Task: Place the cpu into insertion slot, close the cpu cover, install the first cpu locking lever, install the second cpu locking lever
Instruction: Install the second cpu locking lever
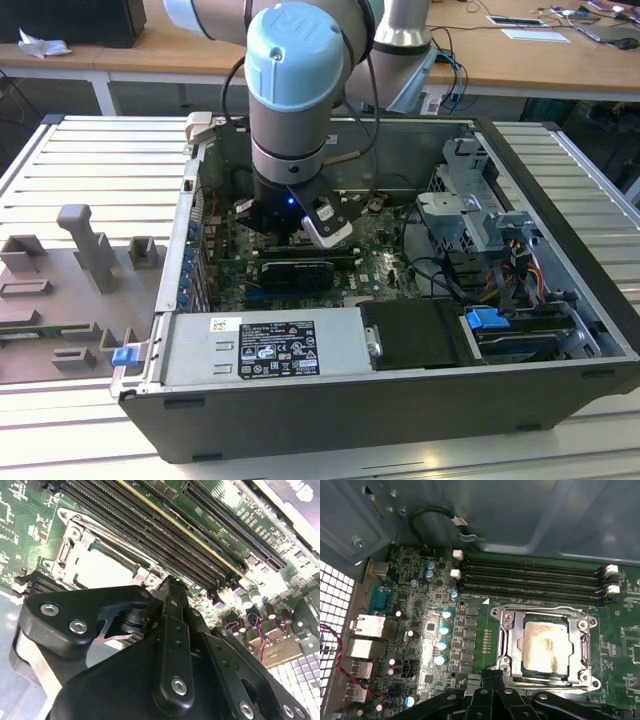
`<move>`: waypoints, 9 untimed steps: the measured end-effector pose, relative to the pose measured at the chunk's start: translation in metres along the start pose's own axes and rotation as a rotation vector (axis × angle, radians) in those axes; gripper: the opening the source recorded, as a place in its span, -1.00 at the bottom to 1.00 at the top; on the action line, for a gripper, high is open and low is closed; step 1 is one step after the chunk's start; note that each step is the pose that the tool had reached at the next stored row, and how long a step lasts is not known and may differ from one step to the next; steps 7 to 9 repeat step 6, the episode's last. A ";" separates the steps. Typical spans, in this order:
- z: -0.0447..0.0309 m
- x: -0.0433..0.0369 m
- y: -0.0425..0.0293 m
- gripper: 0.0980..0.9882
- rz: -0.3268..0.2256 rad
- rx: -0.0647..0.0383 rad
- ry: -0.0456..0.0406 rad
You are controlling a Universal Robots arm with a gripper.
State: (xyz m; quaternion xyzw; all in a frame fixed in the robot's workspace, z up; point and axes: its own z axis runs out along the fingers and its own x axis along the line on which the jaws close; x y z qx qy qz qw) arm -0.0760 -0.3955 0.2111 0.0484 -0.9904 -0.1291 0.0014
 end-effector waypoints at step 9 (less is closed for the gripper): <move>-0.0029 0.0000 0.0008 -0.98 0.000 0.000 0.0000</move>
